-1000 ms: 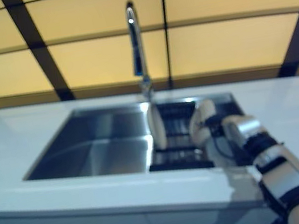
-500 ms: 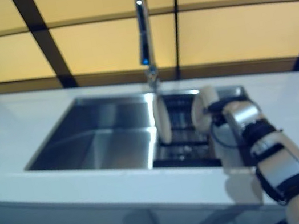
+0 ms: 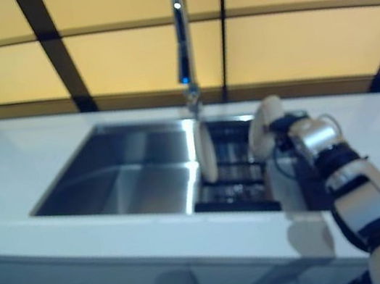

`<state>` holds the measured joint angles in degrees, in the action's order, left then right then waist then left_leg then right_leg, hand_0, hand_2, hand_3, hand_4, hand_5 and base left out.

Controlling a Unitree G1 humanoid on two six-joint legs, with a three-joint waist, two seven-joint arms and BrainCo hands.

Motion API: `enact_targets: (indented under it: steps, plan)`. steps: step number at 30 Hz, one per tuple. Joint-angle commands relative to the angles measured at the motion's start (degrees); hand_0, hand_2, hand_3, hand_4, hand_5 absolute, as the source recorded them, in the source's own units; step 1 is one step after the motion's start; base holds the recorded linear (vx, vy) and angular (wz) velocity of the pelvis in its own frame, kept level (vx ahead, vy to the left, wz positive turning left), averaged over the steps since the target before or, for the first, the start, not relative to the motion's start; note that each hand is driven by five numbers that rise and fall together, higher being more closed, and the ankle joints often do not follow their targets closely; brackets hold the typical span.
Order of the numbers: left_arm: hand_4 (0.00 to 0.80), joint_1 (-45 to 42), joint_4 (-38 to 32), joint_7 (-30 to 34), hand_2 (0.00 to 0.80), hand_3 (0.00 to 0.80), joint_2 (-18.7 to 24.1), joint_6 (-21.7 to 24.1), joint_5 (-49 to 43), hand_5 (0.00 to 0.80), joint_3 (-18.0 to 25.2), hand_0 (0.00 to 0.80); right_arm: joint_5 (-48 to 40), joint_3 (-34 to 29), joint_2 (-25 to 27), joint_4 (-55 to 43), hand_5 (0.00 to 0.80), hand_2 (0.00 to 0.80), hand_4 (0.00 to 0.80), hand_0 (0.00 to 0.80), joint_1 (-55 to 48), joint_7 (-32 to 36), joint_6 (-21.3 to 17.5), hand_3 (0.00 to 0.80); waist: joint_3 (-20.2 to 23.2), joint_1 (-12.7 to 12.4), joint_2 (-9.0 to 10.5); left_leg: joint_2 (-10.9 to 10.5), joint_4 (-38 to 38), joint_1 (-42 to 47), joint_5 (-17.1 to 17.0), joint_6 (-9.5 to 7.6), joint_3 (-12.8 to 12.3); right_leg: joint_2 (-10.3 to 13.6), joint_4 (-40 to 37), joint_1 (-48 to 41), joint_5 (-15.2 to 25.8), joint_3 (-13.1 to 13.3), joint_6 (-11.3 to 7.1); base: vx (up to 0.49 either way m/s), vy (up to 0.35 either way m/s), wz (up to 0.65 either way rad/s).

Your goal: Take plates into dishwasher

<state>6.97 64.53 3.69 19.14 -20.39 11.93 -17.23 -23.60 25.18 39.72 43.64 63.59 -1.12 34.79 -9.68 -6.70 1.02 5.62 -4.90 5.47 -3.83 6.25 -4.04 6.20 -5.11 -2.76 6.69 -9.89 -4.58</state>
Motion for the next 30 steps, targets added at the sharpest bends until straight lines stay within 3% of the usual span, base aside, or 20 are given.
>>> enact_targets:
  steps: [1,15,30]
  plan:
    - [0.0,1.1,3.1,0.6,0.0,0.0,2.6,1.5,-3.2,0.0,-3.3,0.0,-1.0,4.3,6.6,-1.4,0.8,0.8,0.8,0.8,8.5,-2.3,-3.5,0.8,3.2,1.5,3.44,-2.5,-0.1,0.9,3.1,-2.19,-1.0,2.2,0.1,-2.5,-1.7,0.0,-3.33,-0.009,0.015,-0.06]
    - [0.0,0.7,3.2,0.4,0.0,0.0,2.8,3.2,-3.3,0.0,-2.9,0.0,-3.3,2.1,9.1,-7.2,0.8,0.8,0.8,0.8,6.1,0.9,-6.0,0.8,4.9,4.4,4.05,-2.8,-0.1,2.5,3.7,-2.88,-3.8,2.1,0.1,-2.3,-1.2,2.6,-3.61,-0.026,0.034,-0.13]
    - [0.0,-0.4,3.0,-0.5,0.0,0.0,4.6,5.1,-4.2,0.0,-0.6,0.0,-1.2,-0.4,19.5,-12.8,0.8,0.8,0.8,0.8,0.5,6.7,-8.0,0.8,4.3,7.9,4.79,-3.3,-0.1,2.9,4.5,-4.22,-6.0,2.3,0.6,0.0,0.5,5.5,-4.87,-0.068,0.016,-0.1]
